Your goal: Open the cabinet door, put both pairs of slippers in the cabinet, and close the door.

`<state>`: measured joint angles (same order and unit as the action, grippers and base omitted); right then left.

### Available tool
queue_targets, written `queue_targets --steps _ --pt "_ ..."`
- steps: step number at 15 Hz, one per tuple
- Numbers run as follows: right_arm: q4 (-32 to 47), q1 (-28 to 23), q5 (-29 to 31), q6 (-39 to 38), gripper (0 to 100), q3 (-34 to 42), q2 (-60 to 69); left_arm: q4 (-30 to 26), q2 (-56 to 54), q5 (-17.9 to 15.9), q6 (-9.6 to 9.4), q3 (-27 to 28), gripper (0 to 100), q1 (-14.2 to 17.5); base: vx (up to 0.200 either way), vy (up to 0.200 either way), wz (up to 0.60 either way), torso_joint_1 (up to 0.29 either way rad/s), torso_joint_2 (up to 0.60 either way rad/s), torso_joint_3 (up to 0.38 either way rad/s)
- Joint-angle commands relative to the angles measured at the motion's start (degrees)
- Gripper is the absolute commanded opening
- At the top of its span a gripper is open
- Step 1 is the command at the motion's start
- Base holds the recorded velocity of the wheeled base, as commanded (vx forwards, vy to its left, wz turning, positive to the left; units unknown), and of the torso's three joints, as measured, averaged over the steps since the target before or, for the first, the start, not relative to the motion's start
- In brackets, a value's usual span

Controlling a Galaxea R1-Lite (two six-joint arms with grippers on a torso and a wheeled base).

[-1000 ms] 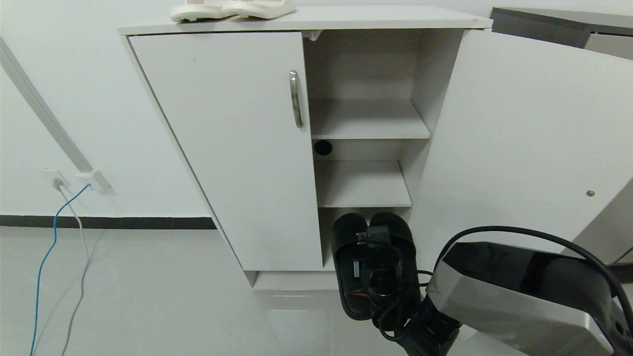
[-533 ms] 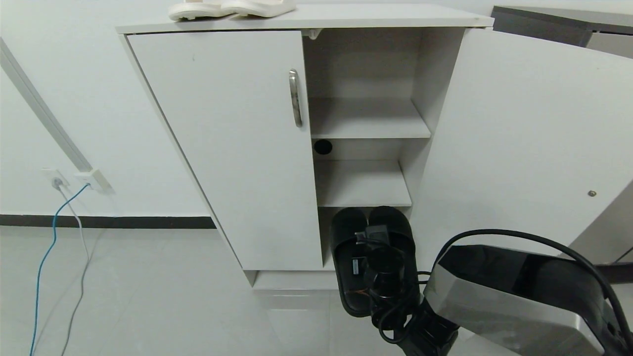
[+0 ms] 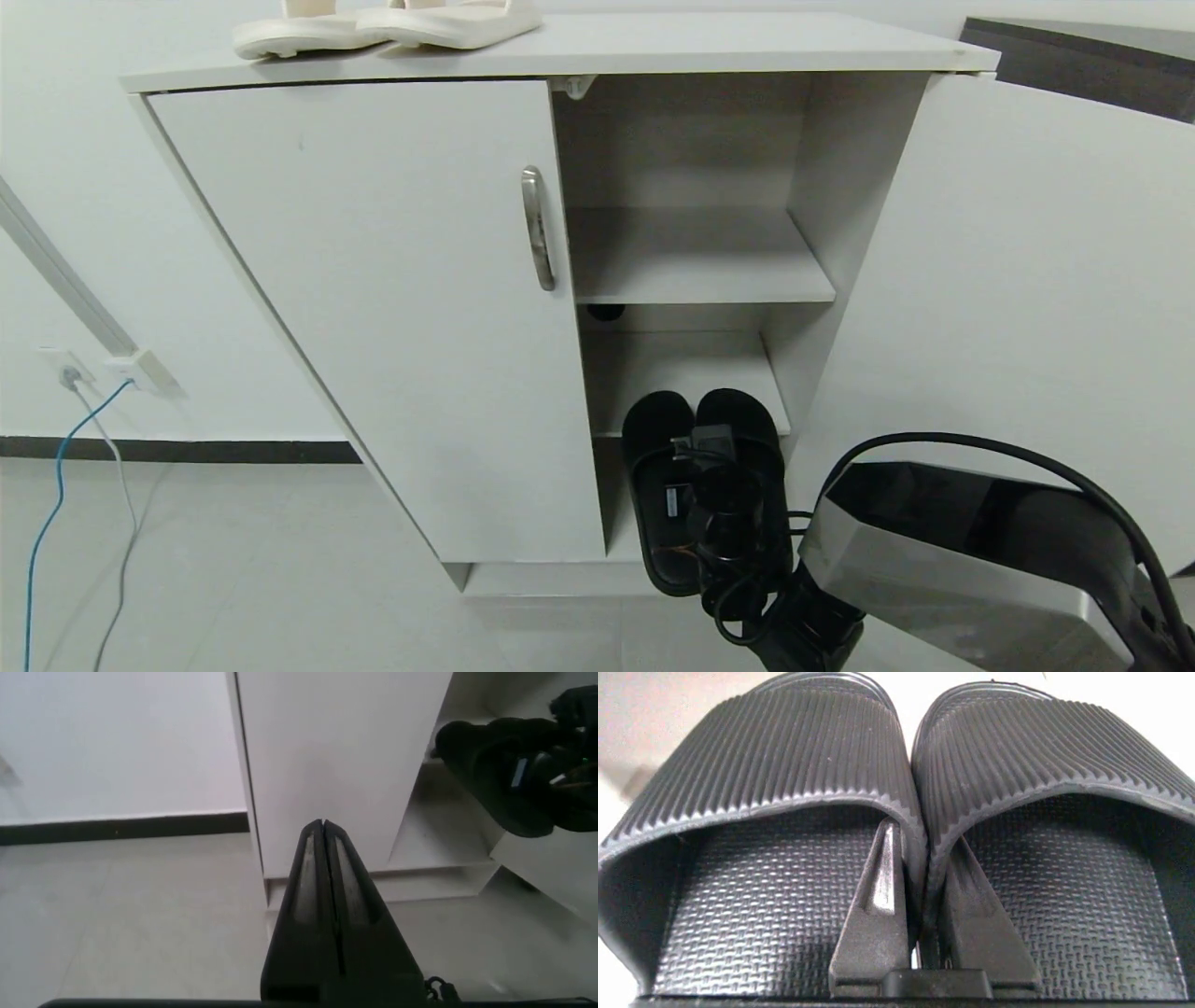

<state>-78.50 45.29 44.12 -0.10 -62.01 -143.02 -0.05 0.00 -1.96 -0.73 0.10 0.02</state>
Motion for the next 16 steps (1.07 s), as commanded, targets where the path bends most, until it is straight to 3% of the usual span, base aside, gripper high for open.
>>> queue_targets --steps 1,9,16 --pt "0.0 0.0 0.0 0.0 0 -0.3 -0.1 0.0 0.1 0.0 0.03 0.0 0 0.0 0.000 0.000 0.00 0.000 0.00 0.000" --pt "0.4 -0.3 -0.2 0.1 0 -0.4 0.0 0.0 0.1 0.0 0.03 0.0 0 0.0 0.000 0.000 0.00 0.000 0.00 0.000" --pt "13.2 -4.4 -3.6 -0.4 0 -13.0 -0.9 0.0 0.0 0.1 0.12 0.0 0 0.0 0.000 0.000 0.00 0.000 0.00 0.000"
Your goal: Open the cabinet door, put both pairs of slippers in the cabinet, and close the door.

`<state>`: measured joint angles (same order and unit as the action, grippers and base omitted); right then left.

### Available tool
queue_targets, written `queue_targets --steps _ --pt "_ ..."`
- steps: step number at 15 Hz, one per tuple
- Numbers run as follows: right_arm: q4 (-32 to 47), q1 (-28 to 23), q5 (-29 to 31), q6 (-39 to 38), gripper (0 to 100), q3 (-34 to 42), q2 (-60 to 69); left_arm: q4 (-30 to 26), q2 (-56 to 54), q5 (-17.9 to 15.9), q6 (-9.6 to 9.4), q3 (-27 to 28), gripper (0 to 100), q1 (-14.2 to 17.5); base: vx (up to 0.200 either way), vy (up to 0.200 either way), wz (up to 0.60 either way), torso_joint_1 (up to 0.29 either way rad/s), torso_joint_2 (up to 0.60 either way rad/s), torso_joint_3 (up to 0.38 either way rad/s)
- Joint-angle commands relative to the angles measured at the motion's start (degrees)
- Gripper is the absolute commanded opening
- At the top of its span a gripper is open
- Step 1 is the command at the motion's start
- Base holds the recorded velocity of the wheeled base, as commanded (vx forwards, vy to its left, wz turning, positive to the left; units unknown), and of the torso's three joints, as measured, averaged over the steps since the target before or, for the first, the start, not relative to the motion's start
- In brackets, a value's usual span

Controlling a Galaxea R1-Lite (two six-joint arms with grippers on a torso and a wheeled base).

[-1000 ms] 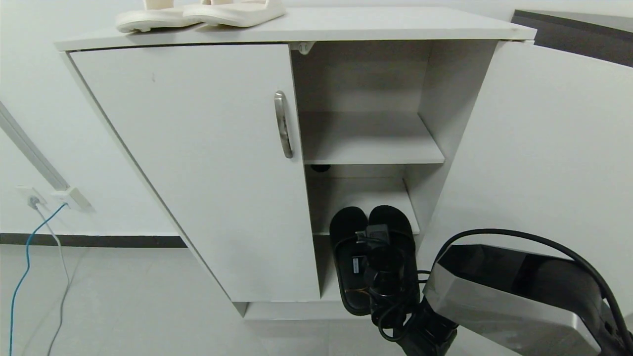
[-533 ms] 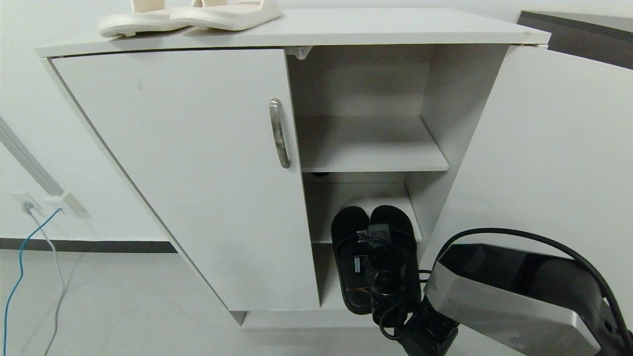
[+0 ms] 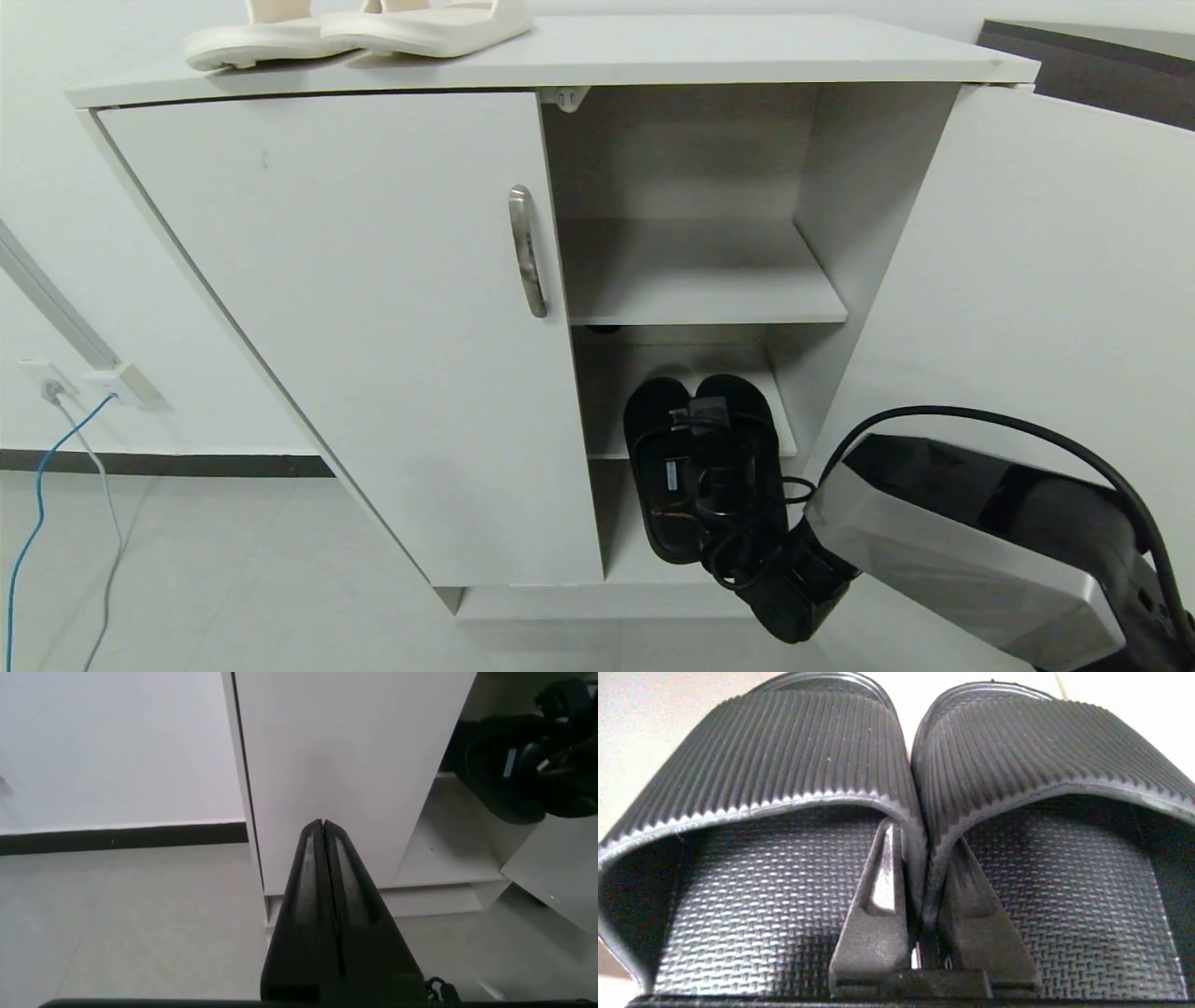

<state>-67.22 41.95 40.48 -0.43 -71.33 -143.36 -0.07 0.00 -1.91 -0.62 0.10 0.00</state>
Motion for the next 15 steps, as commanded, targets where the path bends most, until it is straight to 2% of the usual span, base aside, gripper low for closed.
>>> queue_targets --steps 1,9,12,15 --pt "4.4 -1.7 0.0 -0.3 0 -6.8 -1.1 0.0 0.1 0.0 0.01 0.0 0 0.0 0.000 0.000 0.00 0.000 0.00 0.000" --pt "25.9 -6.3 0.0 -5.9 0 -32.6 -9.2 0.0 0.0 0.3 0.01 0.0 0 0.0 0.000 0.000 0.00 0.000 0.00 0.000" --pt "28.4 -7.4 0.0 -6.3 0 -39.1 -11.9 0.0 0.1 0.3 0.01 0.0 0 0.0 0.000 0.000 0.00 0.000 0.00 0.000" --pt "28.6 -7.7 0.0 -6.0 0 -40.1 -12.2 0.0 0.1 0.4 0.01 0.0 0 0.0 0.000 0.000 0.00 0.000 0.00 0.000"
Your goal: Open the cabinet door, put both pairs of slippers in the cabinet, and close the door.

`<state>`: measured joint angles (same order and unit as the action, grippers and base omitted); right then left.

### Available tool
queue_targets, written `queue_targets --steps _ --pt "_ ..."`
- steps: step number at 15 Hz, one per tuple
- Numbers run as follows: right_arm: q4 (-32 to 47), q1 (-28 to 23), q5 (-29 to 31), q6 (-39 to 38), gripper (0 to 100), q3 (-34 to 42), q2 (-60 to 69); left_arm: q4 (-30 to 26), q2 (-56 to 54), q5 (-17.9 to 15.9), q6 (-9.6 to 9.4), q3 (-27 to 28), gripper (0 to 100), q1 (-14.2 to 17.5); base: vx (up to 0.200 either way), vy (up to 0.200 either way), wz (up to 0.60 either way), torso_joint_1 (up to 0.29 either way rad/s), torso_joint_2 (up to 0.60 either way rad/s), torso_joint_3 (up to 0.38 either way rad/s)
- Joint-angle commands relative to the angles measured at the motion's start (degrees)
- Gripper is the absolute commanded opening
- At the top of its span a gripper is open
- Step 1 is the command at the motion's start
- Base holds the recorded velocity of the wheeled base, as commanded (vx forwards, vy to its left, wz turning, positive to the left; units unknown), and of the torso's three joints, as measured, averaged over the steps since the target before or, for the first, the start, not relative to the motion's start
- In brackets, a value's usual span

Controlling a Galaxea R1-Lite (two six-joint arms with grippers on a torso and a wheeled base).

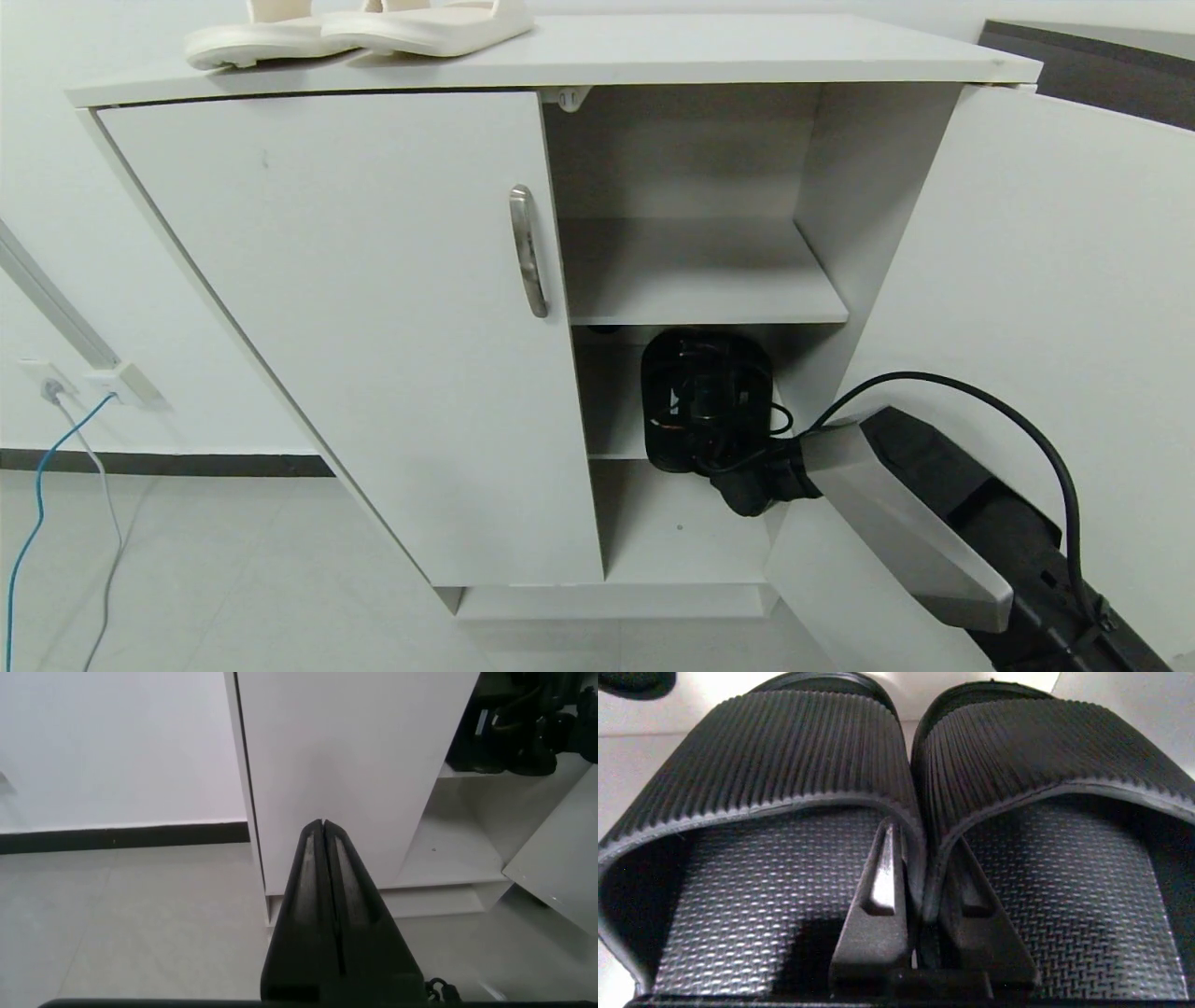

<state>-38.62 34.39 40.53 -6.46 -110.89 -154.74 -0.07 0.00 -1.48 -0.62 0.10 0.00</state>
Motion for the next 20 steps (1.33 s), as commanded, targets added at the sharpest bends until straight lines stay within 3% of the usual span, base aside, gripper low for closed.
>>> queue_targets --steps 1,14,15,20 --pt "0.2 -0.1 -0.1 0.1 0 -0.9 -1.1 0.0 0.0 0.0 0.01 0.0 0 0.0 0.000 0.000 0.00 0.000 0.00 0.000" --pt "0.9 -1.3 -0.9 0.3 0 -2.8 -2.6 0.0 0.1 0.0 0.09 0.0 0 0.0 0.000 0.000 0.00 0.000 0.00 0.000" --pt "0.9 -1.3 -0.9 0.3 100 -2.8 -2.5 0.0 0.0 0.0 0.09 0.0 0 0.0 0.000 0.000 0.00 0.000 0.00 0.000" --pt "0.5 -1.0 -0.8 0.2 100 0.3 -0.1 0.1 0.0 0.0 0.27 0.0 0 0.0 0.000 0.000 0.00 0.000 0.00 0.000"
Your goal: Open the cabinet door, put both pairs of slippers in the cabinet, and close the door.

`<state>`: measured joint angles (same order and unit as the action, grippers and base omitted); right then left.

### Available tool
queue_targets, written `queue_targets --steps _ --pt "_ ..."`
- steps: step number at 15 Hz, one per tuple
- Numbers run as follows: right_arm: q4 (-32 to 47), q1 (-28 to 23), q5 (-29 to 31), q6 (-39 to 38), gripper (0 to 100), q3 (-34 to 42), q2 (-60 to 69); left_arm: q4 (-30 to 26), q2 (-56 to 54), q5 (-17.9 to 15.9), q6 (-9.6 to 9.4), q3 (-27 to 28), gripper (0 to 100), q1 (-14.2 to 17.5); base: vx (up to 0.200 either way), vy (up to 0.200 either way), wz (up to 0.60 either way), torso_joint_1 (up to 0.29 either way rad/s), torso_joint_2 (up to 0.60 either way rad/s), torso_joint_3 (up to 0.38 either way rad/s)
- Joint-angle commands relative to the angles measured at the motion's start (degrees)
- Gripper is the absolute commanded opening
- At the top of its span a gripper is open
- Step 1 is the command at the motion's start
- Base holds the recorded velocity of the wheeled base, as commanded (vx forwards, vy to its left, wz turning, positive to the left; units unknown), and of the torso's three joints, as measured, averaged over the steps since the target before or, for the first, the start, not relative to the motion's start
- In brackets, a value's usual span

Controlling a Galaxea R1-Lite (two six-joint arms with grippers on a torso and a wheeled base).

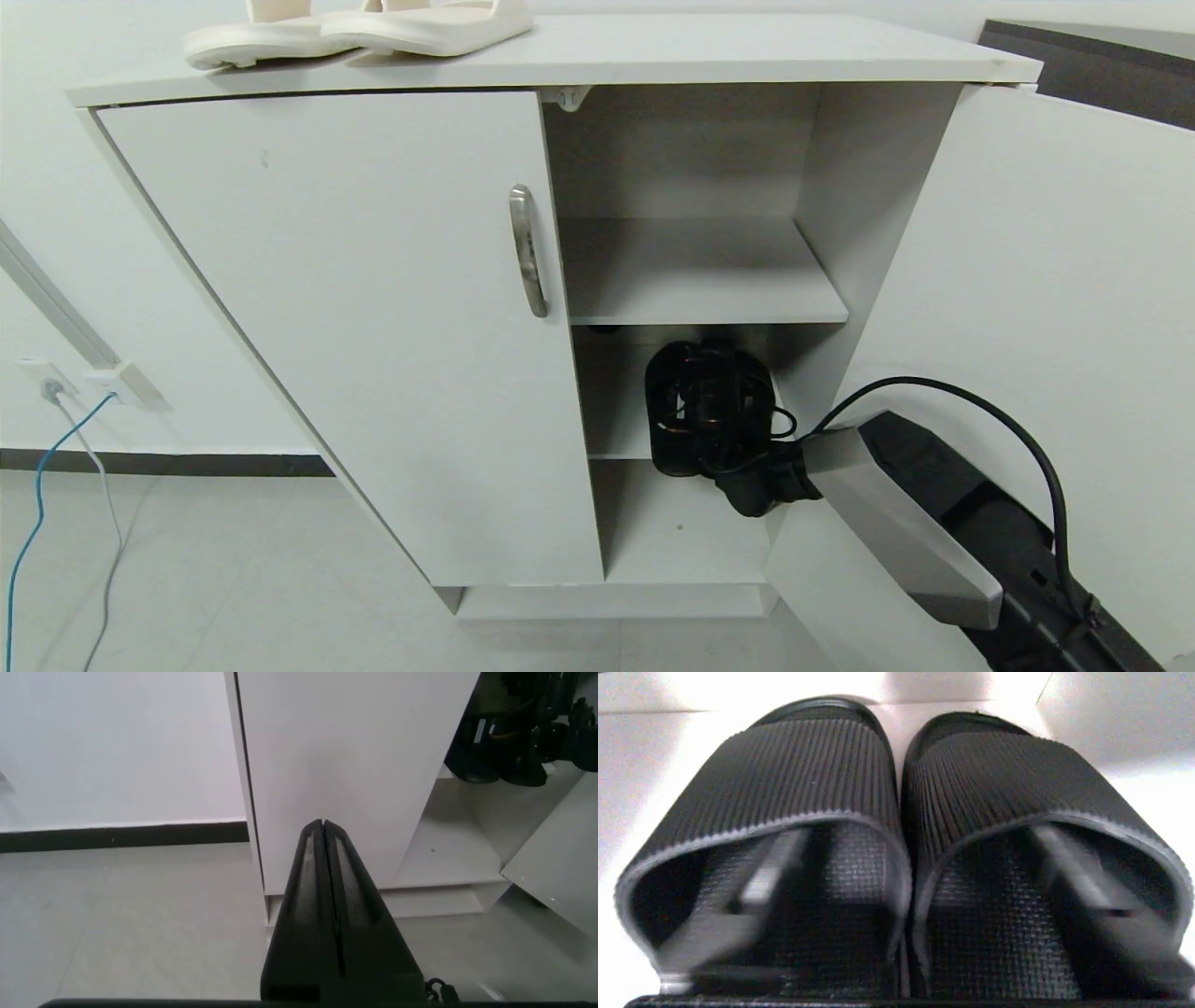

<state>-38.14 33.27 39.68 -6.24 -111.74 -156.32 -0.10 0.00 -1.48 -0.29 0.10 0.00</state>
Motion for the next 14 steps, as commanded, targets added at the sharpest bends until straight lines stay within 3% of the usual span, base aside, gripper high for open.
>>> queue_targets --steps 1,4,14 --pt "-0.4 0.3 0.0 -0.2 100 3.0 2.7 0.0 0.0 0.0 0.03 0.0 0 0.0 0.000 0.000 0.00 0.000 0.00 0.000" --pt "-4.0 1.4 0.0 -0.2 100 11.5 6.9 0.1 0.1 0.0 -0.06 0.0 0 0.0 0.000 0.000 0.00 0.000 0.00 0.000" --pt "-22.9 9.8 0.5 -0.4 100 55.0 28.7 0.0 0.1 -0.1 -0.23 0.0 0 0.0 0.000 0.000 0.00 0.000 0.00 0.000"
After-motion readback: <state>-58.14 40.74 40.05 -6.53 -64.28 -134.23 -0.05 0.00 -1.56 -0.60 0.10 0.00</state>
